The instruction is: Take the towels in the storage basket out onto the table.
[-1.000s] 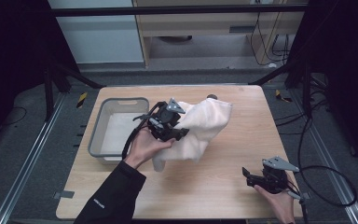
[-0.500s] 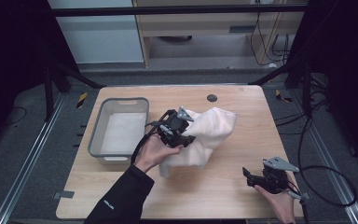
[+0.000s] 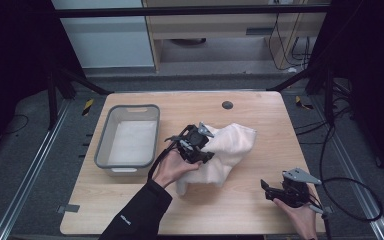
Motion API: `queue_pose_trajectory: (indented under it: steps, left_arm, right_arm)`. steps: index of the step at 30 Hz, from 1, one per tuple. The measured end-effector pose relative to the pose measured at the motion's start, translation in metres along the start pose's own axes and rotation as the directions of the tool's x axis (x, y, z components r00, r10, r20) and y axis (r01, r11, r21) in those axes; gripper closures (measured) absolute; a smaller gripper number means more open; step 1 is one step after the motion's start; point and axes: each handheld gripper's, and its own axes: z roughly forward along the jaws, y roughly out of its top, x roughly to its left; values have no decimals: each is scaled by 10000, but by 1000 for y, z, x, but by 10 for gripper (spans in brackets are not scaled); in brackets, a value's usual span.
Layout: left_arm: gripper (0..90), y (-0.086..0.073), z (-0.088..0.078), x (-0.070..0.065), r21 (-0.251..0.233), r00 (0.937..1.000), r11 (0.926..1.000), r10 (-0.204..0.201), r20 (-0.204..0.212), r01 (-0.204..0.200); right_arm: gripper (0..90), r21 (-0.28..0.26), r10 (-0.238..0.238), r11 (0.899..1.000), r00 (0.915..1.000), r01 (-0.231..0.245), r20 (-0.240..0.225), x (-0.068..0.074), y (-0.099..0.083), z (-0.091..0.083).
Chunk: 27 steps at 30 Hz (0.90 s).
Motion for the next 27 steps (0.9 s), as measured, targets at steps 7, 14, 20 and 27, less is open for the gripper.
queue_pose_trajectory:
  steps: [7, 14, 20, 27]
  left_arm:
    - [692, -3, 14, -4, 138, 10000, 9999, 26, 86, -27]
    - [690, -5, 28, -8, 242, 9997, 9997, 55, 225, -61]
    - [685, -9, 41, -9, 421, 9996, 9991, 47, 292, -59]
    - [671, -12, 47, -11, 324, 9992, 9995, 26, 395, -39]
  right_arm:
    - [133, -8, -72, 10000, 10000, 72, -25, 0, 0, 1]
    - [133, 21, -35, 10000, 10000, 35, -48, 0, 0, 2]
    - [132, 35, -6, 10000, 10000, 6, -55, 0, 0, 2]
    - [132, 67, -1, 10000, 10000, 1, -71, 0, -1, 2]
